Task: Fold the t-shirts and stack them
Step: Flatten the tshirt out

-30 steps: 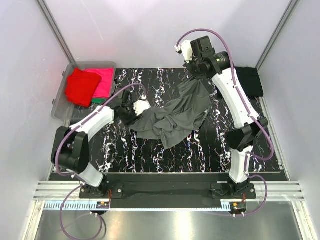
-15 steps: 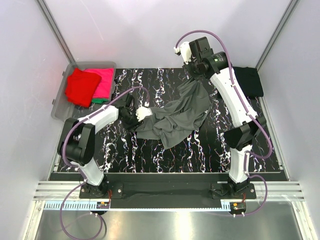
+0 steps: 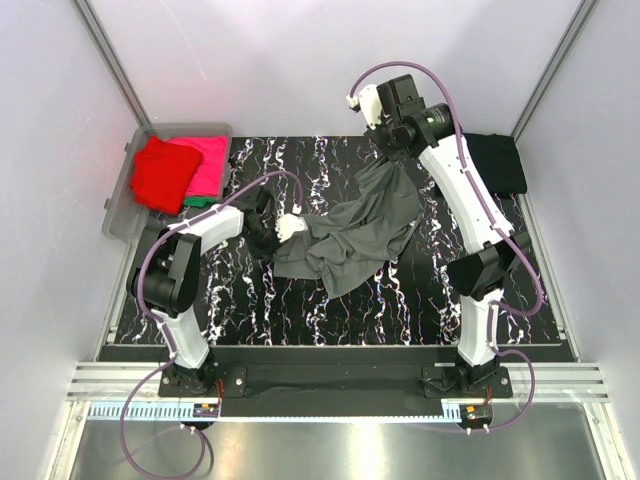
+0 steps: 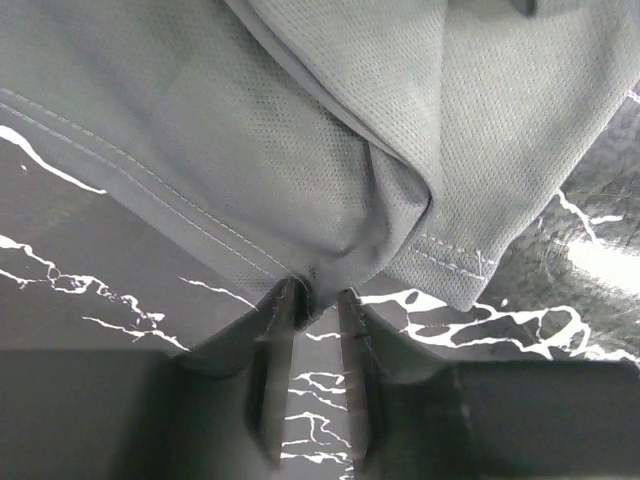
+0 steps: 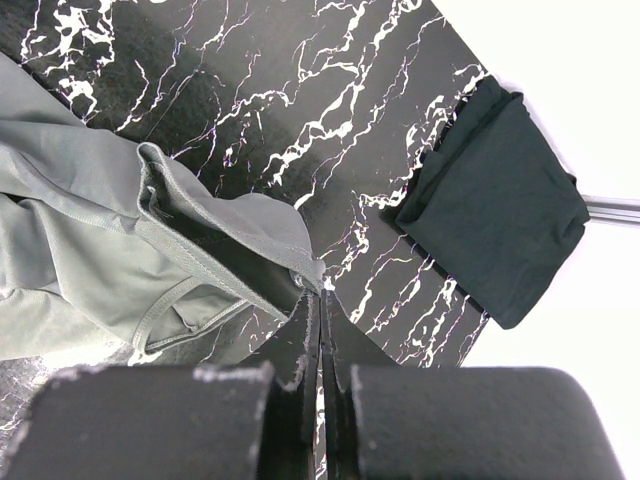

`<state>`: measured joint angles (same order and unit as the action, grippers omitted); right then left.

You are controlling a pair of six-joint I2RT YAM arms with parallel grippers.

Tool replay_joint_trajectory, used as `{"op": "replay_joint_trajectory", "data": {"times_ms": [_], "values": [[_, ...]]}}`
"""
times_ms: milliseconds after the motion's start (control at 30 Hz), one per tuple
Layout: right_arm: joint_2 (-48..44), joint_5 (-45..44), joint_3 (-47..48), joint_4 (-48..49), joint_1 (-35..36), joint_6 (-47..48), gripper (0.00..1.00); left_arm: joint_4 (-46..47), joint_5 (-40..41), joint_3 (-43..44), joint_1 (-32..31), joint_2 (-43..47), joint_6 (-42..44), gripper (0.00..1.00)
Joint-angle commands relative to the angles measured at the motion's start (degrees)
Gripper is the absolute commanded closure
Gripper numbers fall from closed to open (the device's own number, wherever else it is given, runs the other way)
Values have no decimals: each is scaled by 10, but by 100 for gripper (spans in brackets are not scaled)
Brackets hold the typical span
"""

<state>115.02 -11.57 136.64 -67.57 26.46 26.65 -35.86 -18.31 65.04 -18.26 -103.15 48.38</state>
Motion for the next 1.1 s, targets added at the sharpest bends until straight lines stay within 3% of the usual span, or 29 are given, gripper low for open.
{"op": "replay_joint_trajectory", "data": {"times_ms": [0,67,167,333,533,900,1067], "values": [[2,-20,6,2,-1,6,100,4,-23,21,3,-5,10,92],[2,-30,5,2,-2,6,100,-4,-23,30,3,0,10,100],[-1,-62,12,19,-10,3,100,-30,-17,43,7,29,12,100],[-11,-84,48,40,-48,-9,100,-39,-6,86,14,150,-26,100],[-42,-73,61,43,-91,-16,100,-52,26,194,10,236,-90,100],[-184,-75,78,63,-95,-5,100,-115,131,414,-77,286,-87,100],[-273,-61,56,67,-94,2,100,-120,146,485,-81,311,-90,100]]}}
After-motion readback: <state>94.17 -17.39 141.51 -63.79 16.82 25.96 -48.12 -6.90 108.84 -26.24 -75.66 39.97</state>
